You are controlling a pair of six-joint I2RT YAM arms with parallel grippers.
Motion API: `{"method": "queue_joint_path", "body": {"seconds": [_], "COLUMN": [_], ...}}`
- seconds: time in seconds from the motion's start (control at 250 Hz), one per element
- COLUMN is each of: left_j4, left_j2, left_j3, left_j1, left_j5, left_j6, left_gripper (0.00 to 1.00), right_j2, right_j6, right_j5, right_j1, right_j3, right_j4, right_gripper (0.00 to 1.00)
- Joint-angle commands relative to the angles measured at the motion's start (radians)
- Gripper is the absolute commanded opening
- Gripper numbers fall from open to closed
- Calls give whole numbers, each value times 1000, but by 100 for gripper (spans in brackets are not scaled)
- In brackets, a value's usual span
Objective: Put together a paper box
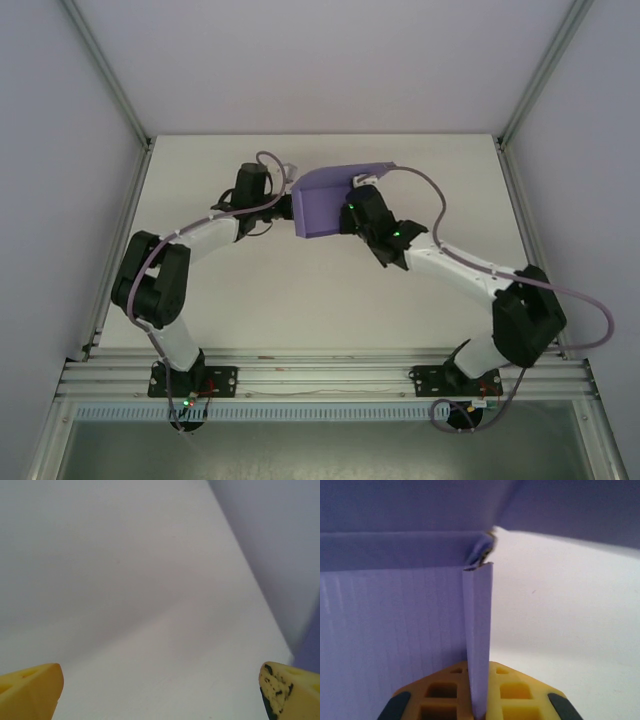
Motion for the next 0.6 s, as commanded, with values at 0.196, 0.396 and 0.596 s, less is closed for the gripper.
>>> {"method": "queue_joint_path", "body": {"seconds": [0.196, 0.396, 0.596], "left_j4": [-377, -432, -426], "left_j2": [-59, -74, -124], "left_j3": [45, 19, -32], "left_j1": [46, 48, 47], "left_j5": [-616, -692, -682], "left_j6": [54, 45, 55], "left_gripper": [100, 100, 100], "right_j2": [-67, 130, 362], "right_j6": [148, 176, 176], "right_j5": [74, 37, 24], "right_j1": [-82, -85, -83], "right_j3": [-11, 65, 183], "right_j4": [-299, -375, -472], "right_gripper": [1, 2, 6]}}
